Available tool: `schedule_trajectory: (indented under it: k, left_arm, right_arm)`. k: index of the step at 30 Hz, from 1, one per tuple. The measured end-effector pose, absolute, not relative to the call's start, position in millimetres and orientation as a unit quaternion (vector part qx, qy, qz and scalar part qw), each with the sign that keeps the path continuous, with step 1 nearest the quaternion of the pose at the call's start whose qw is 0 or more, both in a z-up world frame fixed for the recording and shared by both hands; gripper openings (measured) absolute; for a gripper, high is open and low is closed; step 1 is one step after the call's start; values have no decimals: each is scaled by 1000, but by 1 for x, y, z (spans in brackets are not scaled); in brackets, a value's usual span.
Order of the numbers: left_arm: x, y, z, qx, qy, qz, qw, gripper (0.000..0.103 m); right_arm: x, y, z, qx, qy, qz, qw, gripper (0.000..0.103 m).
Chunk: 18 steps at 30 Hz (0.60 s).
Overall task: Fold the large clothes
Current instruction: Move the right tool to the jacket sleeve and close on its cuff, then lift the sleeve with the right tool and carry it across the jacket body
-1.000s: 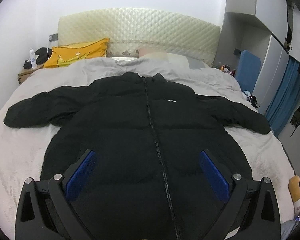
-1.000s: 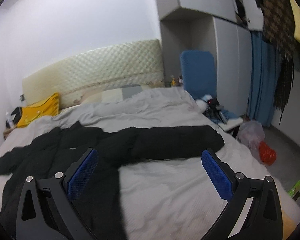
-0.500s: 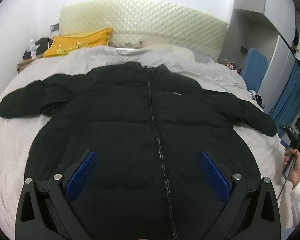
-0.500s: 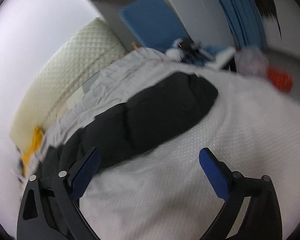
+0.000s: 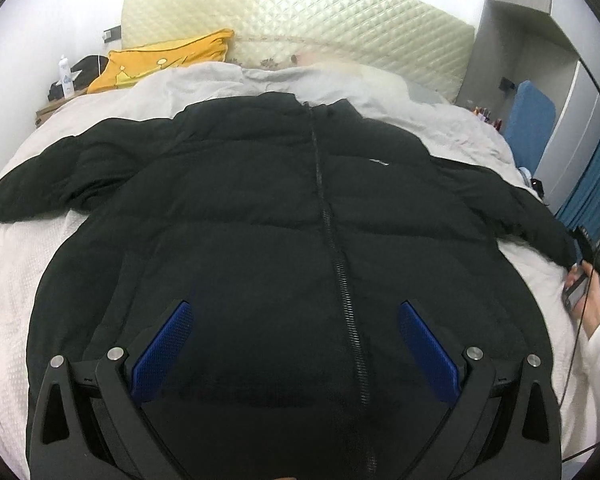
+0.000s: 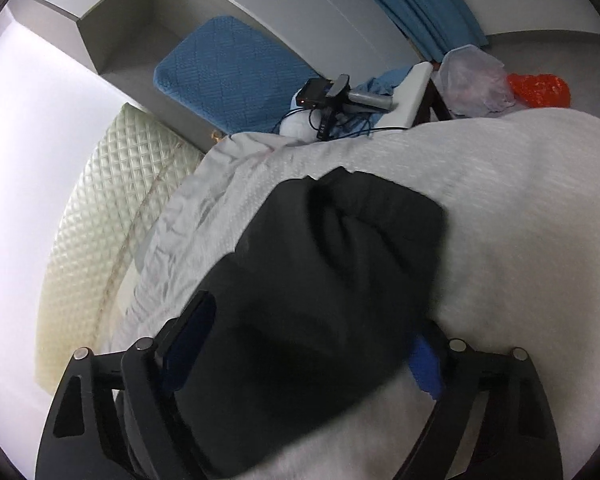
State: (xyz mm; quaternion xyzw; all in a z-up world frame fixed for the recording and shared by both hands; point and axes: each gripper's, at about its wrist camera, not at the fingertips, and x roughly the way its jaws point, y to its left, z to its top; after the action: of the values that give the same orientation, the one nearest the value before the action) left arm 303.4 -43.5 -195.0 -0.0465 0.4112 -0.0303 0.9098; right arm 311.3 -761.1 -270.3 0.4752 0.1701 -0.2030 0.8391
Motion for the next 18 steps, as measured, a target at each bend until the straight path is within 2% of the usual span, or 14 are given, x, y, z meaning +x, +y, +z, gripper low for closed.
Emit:
schedule_trajectory:
  k: [1,2,3,6,8,12,18]
  left_arm:
    - [304,-43,-196,-44,410,-26,911,103]
    - [305,-42,-198,-42,408,-21,912,103]
    - [307,-40,-199,-40,406,-15,913,103]
    - [312,-35,-202,-44,406,-7,913,103]
    - [313,-36,-203,-41,405,-4,913,103]
    - [313,-34,-202,-37,405,-2,914,103]
    - [298,-30,-194,-19,397,13,917,103]
  right_arm:
    - [316,-762,-270,471,171,-203,842,84]
    - [322,-763,-270,463,172,-202,846,76]
    - [328,-762,-270,454,174,-202,850,53]
    - [337,-764,-271,454,175,-194,852,26]
    - [339,-764,-262,440,169,-195,860,14]
    - [336,-759,-236,412,161,-195,875,8]
    - [316,-747,-169,371,140,-191,898,6]
